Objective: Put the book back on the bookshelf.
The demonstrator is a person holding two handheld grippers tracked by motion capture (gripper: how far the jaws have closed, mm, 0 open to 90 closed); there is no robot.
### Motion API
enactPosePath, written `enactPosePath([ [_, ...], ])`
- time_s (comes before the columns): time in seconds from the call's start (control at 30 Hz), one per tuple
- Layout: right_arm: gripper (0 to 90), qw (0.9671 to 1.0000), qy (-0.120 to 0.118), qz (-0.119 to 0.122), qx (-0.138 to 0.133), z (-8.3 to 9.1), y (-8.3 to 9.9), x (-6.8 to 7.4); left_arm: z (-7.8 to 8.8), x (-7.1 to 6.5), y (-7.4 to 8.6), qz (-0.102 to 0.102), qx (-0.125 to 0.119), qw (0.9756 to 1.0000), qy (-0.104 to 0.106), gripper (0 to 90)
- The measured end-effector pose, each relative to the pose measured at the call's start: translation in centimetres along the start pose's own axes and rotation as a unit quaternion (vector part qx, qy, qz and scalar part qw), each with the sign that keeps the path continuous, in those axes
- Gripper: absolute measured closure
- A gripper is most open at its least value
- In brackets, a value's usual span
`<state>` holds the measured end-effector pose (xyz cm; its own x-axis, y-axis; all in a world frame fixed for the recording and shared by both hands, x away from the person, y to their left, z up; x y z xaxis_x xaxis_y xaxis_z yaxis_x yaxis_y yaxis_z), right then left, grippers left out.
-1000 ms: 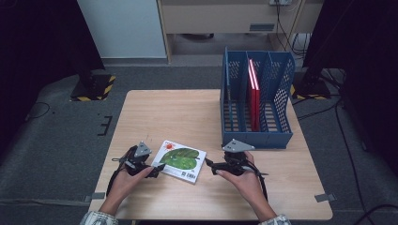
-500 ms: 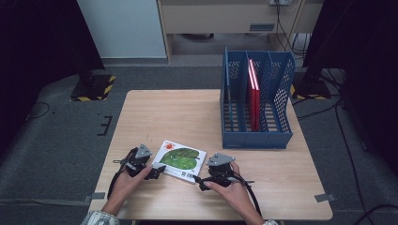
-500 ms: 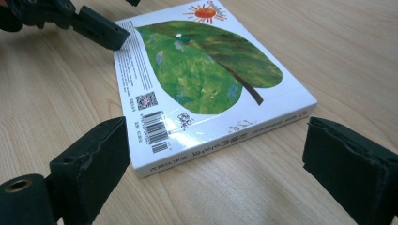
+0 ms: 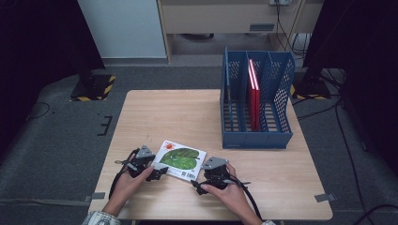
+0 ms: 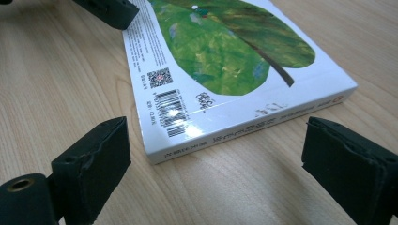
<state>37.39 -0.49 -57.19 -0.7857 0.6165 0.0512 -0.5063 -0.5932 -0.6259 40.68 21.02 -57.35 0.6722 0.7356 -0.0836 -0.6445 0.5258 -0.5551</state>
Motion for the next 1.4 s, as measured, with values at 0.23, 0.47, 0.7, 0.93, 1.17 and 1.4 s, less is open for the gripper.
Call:
enactPosePath([
  [0.23,8.4,0.9998,0.003,0.011,0.013,-0.4,0.2,0.5,0.1,-0.4,0.2,0.0,0.003,1.0,0.001,15.9],
  [0.47,9.4,0.9997,0.01,0.005,0.021,-0.6,0.6,0.0,0.1,-1.1,0.4,-0.011,0.012,0.9999,-0.001,15.9],
  [0.7,10.5,0.9996,0.016,-0.003,0.025,-0.4,0.9,-0.8,0.1,-2.2,0.4,-0.025,0.02,0.9994,0.01,16.3],
  [0.93,13.2,0.9995,0.015,-0.015,0.023,0.3,1.3,-1.7,0.1,-2.7,0.4,-0.032,0.024,0.9991,0.013,16.3],
  [1.17,15.3,0.9993,0.014,-0.02,0.027,0.3,1.6,-2.2,0.0,-3.5,0.4,-0.041,0.027,0.9986,0.021,16.6],
  [1.4,15.7,0.9994,0.011,-0.016,0.029,0.2,1.6,-2.1,0.1,-3.9,0.1,-0.054,0.026,0.998,0.017,15.9],
])
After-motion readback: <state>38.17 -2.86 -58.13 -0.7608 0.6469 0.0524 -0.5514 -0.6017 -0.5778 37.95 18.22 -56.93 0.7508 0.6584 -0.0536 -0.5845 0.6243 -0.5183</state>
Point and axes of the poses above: each handheld gripper's, and its own axes: z roughly backward along the jaws, y roughly out of its underside, x roughly to its left, the point moved 7 cm from there along -z, roughly forward along the jaws, and after that the axes turned 11 degrees about x, right-handed, at the moved point
